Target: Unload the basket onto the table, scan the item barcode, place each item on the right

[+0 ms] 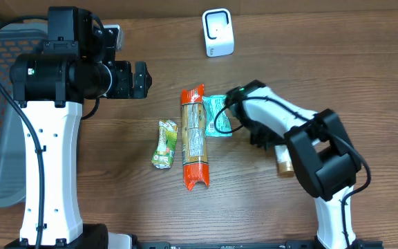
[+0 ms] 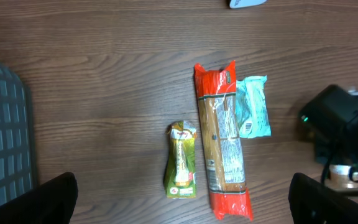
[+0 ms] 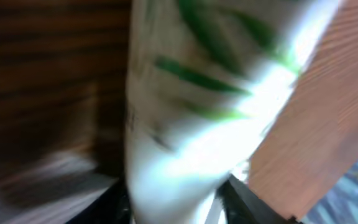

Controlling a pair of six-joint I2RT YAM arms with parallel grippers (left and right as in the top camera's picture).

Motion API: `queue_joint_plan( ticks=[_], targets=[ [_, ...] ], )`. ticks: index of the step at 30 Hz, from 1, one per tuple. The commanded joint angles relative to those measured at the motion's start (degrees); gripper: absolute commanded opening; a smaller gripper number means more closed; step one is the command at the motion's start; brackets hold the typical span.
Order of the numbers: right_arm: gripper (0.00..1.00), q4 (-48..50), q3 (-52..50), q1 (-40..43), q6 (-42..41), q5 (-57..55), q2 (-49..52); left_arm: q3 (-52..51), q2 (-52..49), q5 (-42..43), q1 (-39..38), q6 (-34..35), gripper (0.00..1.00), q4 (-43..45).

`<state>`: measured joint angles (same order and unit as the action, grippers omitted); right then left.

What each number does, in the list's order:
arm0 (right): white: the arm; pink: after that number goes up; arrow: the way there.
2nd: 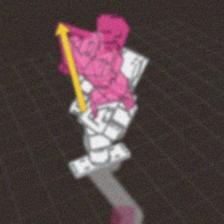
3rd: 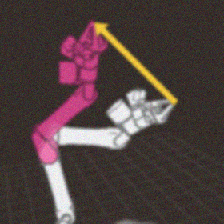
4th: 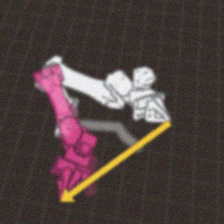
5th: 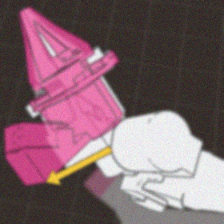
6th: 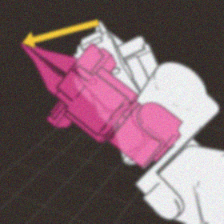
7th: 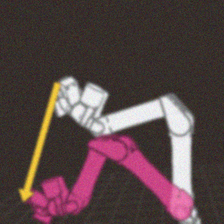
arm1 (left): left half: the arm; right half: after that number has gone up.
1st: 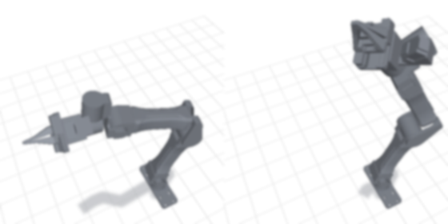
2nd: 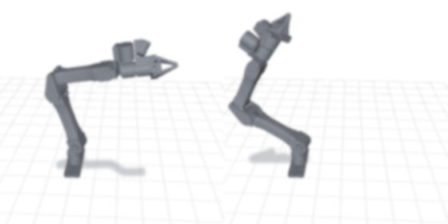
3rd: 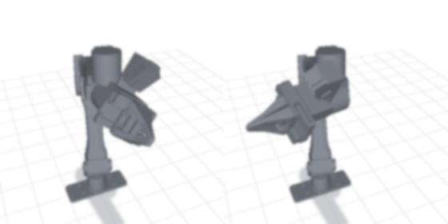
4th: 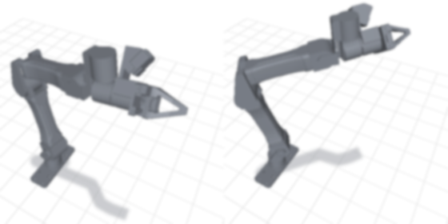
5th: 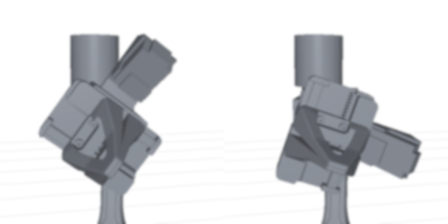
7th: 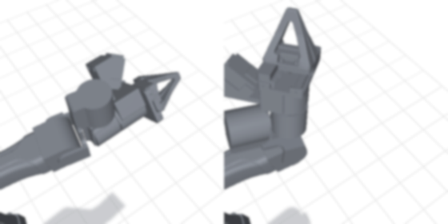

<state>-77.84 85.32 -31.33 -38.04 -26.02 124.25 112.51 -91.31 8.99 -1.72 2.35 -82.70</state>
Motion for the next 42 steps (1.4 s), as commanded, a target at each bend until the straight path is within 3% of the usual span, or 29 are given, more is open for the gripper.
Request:
queue_joint_plan(
  ticks=[1, 2, 5, 15, 18, 22, 25, 30, 36, 42],
  targets=[
    [0.61, 4.2, 1.0, -3.0, 2.6, 11.4, -0.5, 0.0, 0.0, -0.2, 0.2, -1.3, 1.0, 0.2],
    [0.68, 5.4, 1.0, -3.9, 2.5, 13.3, -0.5, 0.0, 0.0, -0.2, 0.2, -1.3, 1.0, 0.2],
    [0.75, 7.0, 1.0, -5.4, 2.5, 16.3, -0.5, 0.0, 0.0, -0.2, 0.2, -1.3, 1.0, 0.2],
    [0.75, 2.9, 13.0, -3.0, 11.4, 31.6, -6.3, 0.0, 0.0, -0.2, 0.2, -1.3, 1.0, 0.2],
    [0.77, 1.3, 16.4, 0.9, 11.5, 32.7, -11.8, 0.0, 0.0, -0.2, 0.2, -1.3, 1.0, 0.2],
    [0.91, -1.5, 16.7, 10.2, 12.0, 36.3, -18.6, 0.0, 0.0, -0.2, 0.2, -1.3, 0.99, 0.2],
    [0.94, -4.3, 16.4, 16.3, 18.8, 42.4, -19.0, 0.0, 0.0, -0.2, 0.2, -1.3, 1.0, 0.2],
    [0.95, -2.8, 7.5, 23.3, 29.5, 49.2, -18.8, 0.0, 0.0, -0.2, 0.2, -1.3, 1.0, 0.2],
    [0.93, 7.2, -7.8, 25.7, 30.9, 49.2, -18.8, 0.0, 0.0, -0.2, 0.2, -1.3, 1.0, 0.2],
    [0.87, 13.9, -14.8, 26.1, 30.8, 48.1, -18.8, 0.0, 0.0, -0.2, 0.2, -1.3, 0.99, 0.2]
  ],
)
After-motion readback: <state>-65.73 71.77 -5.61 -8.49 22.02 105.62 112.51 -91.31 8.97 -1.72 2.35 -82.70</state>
